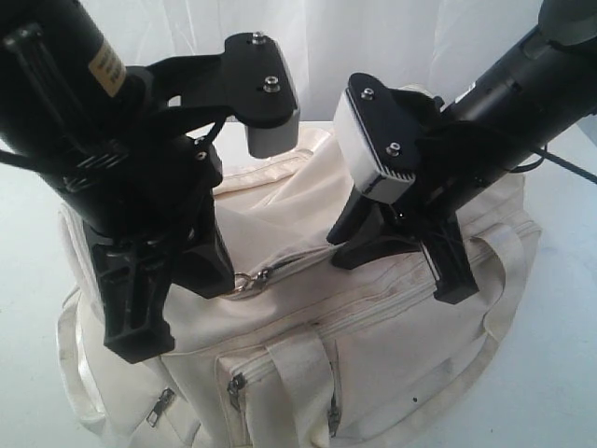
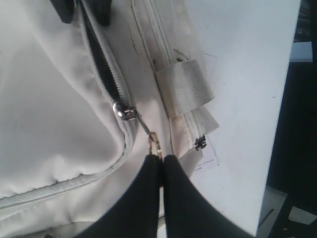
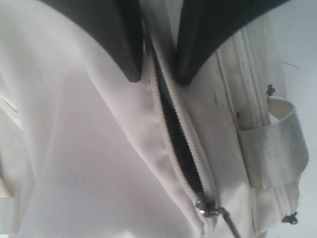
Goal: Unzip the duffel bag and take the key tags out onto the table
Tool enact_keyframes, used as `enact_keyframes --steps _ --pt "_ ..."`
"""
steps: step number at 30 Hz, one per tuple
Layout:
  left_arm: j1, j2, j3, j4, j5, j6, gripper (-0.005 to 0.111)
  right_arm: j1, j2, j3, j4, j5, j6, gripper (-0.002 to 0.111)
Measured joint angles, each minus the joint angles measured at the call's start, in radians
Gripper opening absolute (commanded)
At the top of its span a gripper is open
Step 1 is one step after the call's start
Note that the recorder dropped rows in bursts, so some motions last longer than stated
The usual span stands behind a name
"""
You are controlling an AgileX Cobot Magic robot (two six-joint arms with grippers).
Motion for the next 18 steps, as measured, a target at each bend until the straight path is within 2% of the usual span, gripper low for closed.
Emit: enact_keyframes --steps 1,18 --pt "0.0 0.0 0.0 -0.002 0.0 0.0 0.0 0.0 0.0 0.0 0.0 0.005 0.0 0.0" --pt "0.0 0.0 0.0 -0.009 0.055 0.0 0.0 0.004 0.0 0.0 -0.029 0.036 0.041 0.0"
